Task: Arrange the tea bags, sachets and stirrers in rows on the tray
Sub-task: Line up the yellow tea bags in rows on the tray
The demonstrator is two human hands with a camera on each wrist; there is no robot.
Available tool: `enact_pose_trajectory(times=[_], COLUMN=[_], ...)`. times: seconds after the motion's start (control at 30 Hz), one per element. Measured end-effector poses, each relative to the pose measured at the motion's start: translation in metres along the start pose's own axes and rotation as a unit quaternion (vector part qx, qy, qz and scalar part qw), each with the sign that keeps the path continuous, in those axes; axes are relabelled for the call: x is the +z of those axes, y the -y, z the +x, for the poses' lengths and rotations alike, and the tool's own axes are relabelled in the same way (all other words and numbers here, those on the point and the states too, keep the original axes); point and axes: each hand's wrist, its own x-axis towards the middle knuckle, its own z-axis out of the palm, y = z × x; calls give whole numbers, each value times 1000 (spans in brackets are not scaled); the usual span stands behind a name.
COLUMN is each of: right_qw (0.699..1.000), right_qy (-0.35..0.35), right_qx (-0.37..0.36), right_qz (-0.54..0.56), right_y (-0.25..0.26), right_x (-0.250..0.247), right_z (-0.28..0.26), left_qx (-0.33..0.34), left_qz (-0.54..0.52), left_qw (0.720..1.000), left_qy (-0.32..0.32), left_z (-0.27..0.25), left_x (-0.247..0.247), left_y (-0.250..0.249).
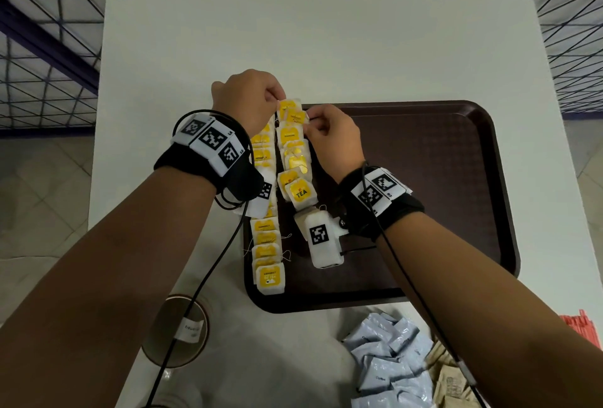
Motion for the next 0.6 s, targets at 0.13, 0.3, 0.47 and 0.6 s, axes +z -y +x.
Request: enact_pose_trajectory(times=[0.13,0.3,0.47,0.6], right_qw=[997,1000,999,998], right_qy=[60,10,-19,-10], right_qx=[-4,-17,6,21], right_qz=[-48,-18,34,54], right_y=[3,6,1,1], right_x=[0,0,-4,-1], right_z=[5,5,-1,-3], left_qx=[0,9,46,64], left_qz=[2,-3,-14,-22], left_qw=[1000,1000,998,997], left_qy=[-6,-9,-38,-37], left_z=[-1,-2,-7,-13], left_x=[1,1,-2,0], left_y=[0,-1,4,4])
